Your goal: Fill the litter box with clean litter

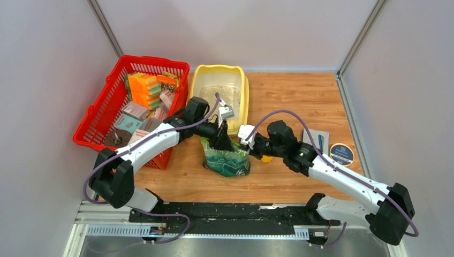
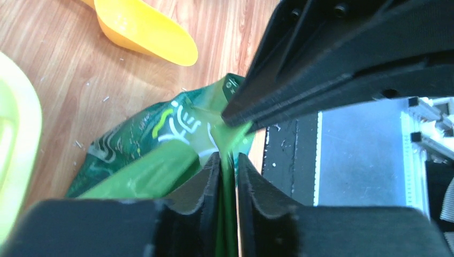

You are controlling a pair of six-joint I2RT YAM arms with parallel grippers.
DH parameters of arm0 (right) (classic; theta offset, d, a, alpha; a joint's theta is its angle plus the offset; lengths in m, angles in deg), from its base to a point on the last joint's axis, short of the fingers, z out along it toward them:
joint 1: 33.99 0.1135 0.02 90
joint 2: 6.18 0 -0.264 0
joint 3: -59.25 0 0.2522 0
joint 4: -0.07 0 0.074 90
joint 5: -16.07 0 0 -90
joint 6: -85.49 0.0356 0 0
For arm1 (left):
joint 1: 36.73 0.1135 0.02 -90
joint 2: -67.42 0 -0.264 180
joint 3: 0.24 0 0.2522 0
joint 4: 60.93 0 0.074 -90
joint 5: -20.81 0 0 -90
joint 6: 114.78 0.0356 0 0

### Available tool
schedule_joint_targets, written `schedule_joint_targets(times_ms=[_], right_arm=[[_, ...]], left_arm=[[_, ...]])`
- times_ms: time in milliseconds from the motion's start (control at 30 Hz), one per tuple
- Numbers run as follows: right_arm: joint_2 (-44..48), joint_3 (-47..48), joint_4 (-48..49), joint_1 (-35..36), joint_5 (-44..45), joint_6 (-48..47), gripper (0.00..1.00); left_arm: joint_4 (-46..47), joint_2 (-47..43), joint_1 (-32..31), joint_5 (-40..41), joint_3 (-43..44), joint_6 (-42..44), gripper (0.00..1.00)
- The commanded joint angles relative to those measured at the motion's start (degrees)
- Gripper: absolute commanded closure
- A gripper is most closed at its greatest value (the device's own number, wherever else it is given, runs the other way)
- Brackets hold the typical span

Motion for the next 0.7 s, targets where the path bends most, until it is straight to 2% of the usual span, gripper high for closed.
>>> schedule_joint_targets(times_ms=[0, 100, 267, 367, 400, 533, 600, 667], right_arm=[[-2.0, 2.5, -9.1, -3.8, 0.5, -3.8, 1.0], [-4.2, 6.5, -9.1, -5.7, -4.6, -7.9, 1.0], [-8.9, 14.0, -11.5, -7.0, -10.2, -11.1, 1.0], [-10.9, 16.0, -11.7, -7.3, -11.0, -11.3, 1.0], [-11.4, 16.5, -11.7, -7.7, -11.4, -11.2, 1.0], [-11.3, 16.2, -12.9, -9.7, -14.0, -10.3, 1.0], [-10.4, 15.5, -13.8, -10.7, -15.3, -10.7, 1.0], [-9.2, 15.1, -14.7, -10.9, -17.4, -11.4, 1.0]], left_arm=[[-2.3, -6.1, 1.7, -0.3, -1.9, 2.7, 0.69], [-2.4, -9.2, 1.7, 1.3, -3.9, 5.7, 0.54], [-0.4, -11.8, 1.7, 3.2, -7.0, 6.0, 0.56], [-0.4, -13.1, 1.7, 5.2, -8.0, 5.9, 0.64], [-1.0, -13.6, 1.8, 6.0, -8.0, 6.8, 0.74], [-5.2, -17.0, 1.7, 11.2, -9.0, 10.0, 0.97], [-6.4, -18.6, 1.7, 12.6, -9.5, 11.6, 0.99], [-7.9, -20.3, 1.7, 12.4, -8.8, 13.2, 0.89]])
